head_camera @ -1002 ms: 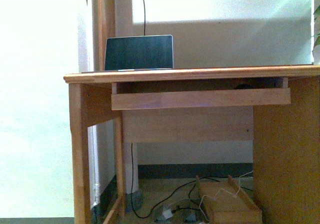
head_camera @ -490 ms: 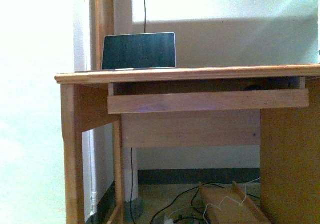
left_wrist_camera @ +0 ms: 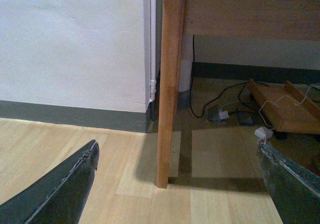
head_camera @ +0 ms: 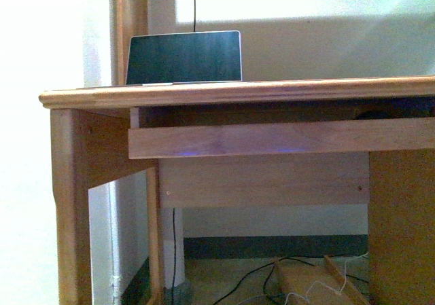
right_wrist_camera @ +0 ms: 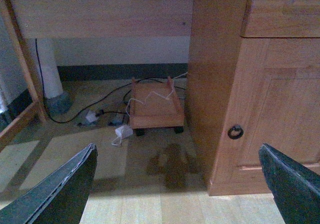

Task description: Place mouse

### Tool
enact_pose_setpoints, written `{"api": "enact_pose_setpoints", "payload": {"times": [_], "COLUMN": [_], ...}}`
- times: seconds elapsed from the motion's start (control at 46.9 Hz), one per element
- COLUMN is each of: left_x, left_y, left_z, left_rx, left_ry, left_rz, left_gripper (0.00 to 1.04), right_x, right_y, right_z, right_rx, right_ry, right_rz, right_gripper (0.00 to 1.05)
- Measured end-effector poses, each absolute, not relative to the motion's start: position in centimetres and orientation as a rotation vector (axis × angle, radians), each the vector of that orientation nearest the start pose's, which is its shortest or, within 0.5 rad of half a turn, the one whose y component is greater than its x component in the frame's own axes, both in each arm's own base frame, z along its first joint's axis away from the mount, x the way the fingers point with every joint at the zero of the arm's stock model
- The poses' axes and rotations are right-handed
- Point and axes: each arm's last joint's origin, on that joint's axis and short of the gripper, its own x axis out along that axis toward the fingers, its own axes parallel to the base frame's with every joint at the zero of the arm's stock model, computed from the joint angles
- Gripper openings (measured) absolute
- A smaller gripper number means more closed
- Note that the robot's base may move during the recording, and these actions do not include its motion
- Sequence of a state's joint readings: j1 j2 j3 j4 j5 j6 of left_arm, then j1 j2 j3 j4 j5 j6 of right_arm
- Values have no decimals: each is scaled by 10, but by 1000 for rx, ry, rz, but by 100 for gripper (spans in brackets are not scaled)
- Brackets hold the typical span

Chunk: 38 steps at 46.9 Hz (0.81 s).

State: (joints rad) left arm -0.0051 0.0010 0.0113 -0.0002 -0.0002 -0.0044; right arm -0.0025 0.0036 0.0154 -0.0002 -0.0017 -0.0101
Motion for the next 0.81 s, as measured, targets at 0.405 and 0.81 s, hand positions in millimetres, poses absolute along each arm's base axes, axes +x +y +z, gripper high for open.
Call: {"api": "enact_pose_setpoints", "payload": {"times": [0.405, 0.81], "left_x": [97, 97], "left_y": [-1, -1], "left_z": [167, 167], "left_rx": [-4, -4], "left_ry": [-8, -9], "left_rz": [-5, -5], "left_gripper": [97, 97], "right_x": [97, 97], "right_y": [0, 0], "right_z": [168, 168], "right_rx": [-10, -10], "right_ry": [-11, -11], "right_rz": [-1, 0], "right_gripper": [97, 97]}}
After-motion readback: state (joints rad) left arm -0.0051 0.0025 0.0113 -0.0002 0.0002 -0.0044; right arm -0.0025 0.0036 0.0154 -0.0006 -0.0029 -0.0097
